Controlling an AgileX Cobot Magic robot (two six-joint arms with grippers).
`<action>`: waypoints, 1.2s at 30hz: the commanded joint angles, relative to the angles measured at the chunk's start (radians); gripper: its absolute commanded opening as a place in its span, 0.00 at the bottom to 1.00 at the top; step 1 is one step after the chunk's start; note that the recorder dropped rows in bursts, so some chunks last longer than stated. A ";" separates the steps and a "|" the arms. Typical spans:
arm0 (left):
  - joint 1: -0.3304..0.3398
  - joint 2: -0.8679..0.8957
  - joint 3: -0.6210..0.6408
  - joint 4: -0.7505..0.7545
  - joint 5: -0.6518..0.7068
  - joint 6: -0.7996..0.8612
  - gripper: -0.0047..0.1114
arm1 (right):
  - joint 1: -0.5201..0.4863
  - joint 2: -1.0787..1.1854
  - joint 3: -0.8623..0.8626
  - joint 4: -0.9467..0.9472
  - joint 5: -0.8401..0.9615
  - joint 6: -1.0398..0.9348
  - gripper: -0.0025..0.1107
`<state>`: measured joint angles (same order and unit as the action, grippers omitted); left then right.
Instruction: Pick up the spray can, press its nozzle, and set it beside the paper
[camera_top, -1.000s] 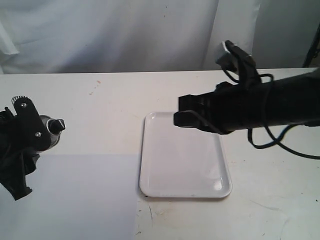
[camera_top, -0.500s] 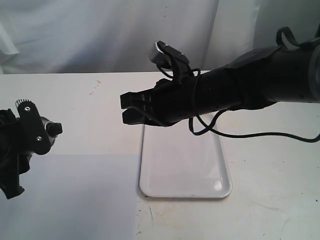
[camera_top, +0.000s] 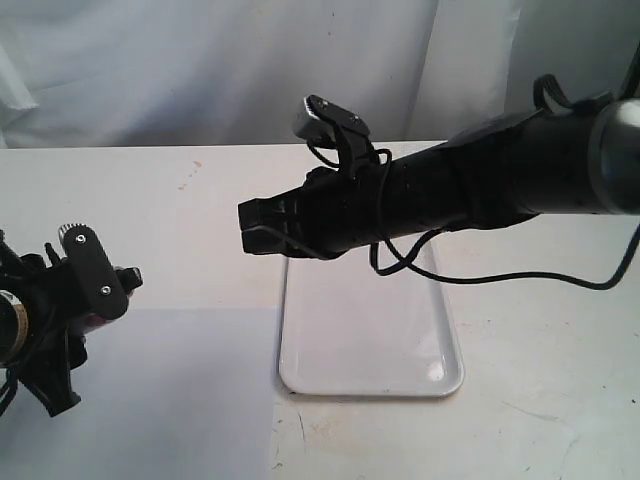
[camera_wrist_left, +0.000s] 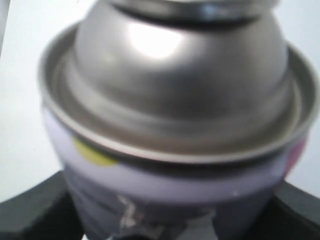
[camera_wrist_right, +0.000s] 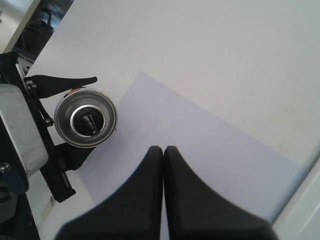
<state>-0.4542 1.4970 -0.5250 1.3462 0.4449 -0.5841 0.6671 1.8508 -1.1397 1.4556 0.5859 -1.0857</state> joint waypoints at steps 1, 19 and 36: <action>-0.005 -0.003 -0.002 0.040 0.037 -0.016 0.04 | 0.000 0.070 -0.037 0.071 0.105 -0.070 0.02; -0.074 -0.003 0.030 0.044 0.024 -0.009 0.04 | 0.002 0.190 -0.116 0.095 0.225 -0.050 0.02; -0.074 -0.003 0.030 0.021 -0.003 -0.010 0.04 | 0.083 0.190 -0.116 0.121 0.210 -0.074 0.02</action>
<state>-0.5232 1.4976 -0.4945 1.3671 0.4506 -0.5825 0.7475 2.0427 -1.2490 1.5578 0.8005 -1.1431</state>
